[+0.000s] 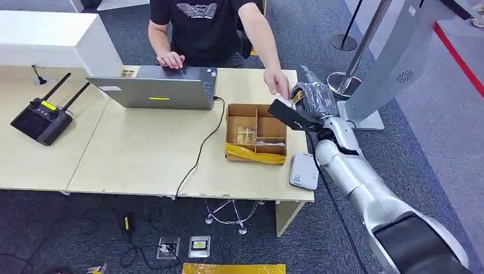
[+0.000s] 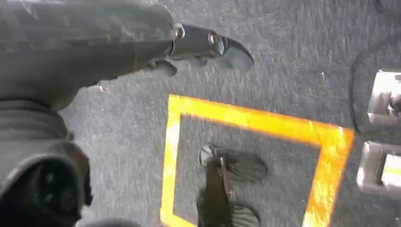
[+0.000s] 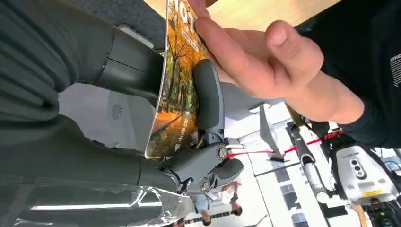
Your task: Pass the card to the sensor for recognition and then transmit it.
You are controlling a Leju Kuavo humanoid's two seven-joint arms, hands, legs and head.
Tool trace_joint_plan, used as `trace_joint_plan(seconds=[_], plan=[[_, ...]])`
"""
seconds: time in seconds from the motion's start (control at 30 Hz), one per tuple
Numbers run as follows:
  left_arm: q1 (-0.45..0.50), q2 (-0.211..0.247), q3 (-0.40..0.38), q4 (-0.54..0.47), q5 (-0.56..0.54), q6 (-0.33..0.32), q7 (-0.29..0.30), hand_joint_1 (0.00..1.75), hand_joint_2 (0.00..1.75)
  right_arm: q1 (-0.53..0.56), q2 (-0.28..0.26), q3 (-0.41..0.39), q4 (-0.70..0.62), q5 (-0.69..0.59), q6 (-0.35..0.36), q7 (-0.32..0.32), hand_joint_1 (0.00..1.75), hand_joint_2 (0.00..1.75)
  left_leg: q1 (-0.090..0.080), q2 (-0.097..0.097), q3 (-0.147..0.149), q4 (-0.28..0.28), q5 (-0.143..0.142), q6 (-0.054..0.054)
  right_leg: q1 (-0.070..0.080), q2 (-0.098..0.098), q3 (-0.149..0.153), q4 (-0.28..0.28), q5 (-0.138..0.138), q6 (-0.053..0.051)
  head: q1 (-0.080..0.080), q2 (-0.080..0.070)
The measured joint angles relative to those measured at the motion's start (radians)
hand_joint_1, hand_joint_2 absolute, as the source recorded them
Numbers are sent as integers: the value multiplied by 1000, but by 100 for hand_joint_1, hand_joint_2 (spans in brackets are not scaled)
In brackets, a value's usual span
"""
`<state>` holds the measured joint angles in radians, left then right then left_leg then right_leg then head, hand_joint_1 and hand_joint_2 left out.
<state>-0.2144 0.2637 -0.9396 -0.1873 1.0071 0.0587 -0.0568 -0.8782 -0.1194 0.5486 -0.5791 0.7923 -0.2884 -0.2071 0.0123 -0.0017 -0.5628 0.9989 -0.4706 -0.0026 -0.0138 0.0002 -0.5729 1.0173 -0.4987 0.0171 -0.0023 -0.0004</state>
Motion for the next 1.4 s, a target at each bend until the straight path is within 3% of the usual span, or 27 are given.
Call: trace_joint_plan(seconds=[0.3,0.33,0.37,1.4], plan=[[9,32,-4,3,-23,-19,-1,0,0,-1,5,0,7,0,-6,0,175,175,0,-2,-1,0,1,-1,0,-1,0,1,0,-1,1,0],[9,35,-6,3,-27,-21,-2,0,0,-1,6,0,7,0,-7,0,147,175,0,-2,-1,0,1,-1,0,-1,0,1,0,-1,0,0],[9,38,-8,3,-29,-23,-4,0,0,-1,6,0,7,0,-8,0,0,0,0,-1,-1,0,1,-1,0,-1,0,1,0,-1,1,0],[30,58,-34,3,-21,-17,-50,0,0,-7,45,-1,23,45,-16,1,0,0,0,-1,0,0,1,-1,0,0,0,1,0,-1,1,0]])
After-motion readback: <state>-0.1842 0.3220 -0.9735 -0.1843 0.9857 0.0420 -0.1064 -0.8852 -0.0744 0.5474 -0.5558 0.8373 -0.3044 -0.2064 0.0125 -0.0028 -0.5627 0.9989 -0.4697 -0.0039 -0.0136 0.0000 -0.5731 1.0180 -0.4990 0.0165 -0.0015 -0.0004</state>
